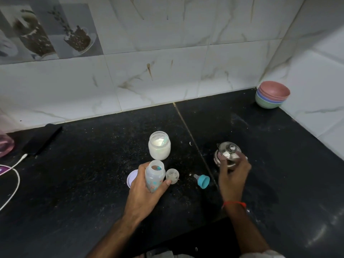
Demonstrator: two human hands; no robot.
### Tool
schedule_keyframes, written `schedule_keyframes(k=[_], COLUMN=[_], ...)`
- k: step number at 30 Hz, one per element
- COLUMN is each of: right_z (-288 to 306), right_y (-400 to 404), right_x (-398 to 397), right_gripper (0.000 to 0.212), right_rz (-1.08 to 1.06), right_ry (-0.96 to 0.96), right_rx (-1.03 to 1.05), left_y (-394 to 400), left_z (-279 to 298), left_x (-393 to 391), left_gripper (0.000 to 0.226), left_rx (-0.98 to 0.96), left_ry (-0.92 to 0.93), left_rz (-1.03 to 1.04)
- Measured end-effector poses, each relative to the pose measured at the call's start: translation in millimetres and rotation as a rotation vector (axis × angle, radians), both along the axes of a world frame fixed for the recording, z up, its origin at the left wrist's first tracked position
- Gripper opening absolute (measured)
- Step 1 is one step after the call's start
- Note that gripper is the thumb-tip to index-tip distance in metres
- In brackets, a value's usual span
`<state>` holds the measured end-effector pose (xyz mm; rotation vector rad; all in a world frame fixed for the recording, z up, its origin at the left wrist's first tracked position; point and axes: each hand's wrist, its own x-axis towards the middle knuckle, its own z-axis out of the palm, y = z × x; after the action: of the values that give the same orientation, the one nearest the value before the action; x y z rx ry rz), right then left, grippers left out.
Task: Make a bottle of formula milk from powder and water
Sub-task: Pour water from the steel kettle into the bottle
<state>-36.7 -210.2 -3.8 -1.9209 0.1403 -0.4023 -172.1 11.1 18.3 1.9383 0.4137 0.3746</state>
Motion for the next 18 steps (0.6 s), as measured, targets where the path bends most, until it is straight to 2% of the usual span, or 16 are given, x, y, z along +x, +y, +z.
schedule_keyframes(k=[2, 4, 6, 9, 10, 14, 18], right_z=[-10.2, -21.9, -29.9, -37.4, -39.5, -47.5, -44.9], right_y=[-27.9, -47.8, -55.7, -59.0, -60.0, -68.9, -70.4], right_x=[21.9, 41.5, 53.5, 60.8, 63.1, 68.6, 60.0], right_gripper=[0.072, 0.080, 0.066, 0.039, 0.036, 0.055, 0.040], right_rz=[-0.097, -0.094, -0.007, 0.053, 0.050, 0.061, 0.075], right_ry=[0.136, 0.255, 0.345, 0.372, 0.381, 0.388, 0.317], right_rx=[0.016, -0.006, 0.029, 0.184, 0.215, 0.253, 0.407], left_y=[-8.0, -15.5, -22.0, -32.8, -36.5, -47.1, -52.8], left_z=[2.3, 3.2, 2.8, 6.4, 8.5, 12.6, 10.5], left_x=[6.4, 12.9, 20.2, 30.8, 33.3, 39.4, 42.4], left_gripper=[0.052, 0.052, 0.053, 0.050, 0.050, 0.047, 0.051], left_rx=[-0.032, -0.051, -0.054, -0.029, -0.022, -0.024, -0.005], left_ry=[-0.009, -0.013, -0.020, -0.022, -0.025, -0.027, -0.033], left_rz=[-0.036, -0.075, -0.094, -0.128, -0.141, -0.180, -0.183])
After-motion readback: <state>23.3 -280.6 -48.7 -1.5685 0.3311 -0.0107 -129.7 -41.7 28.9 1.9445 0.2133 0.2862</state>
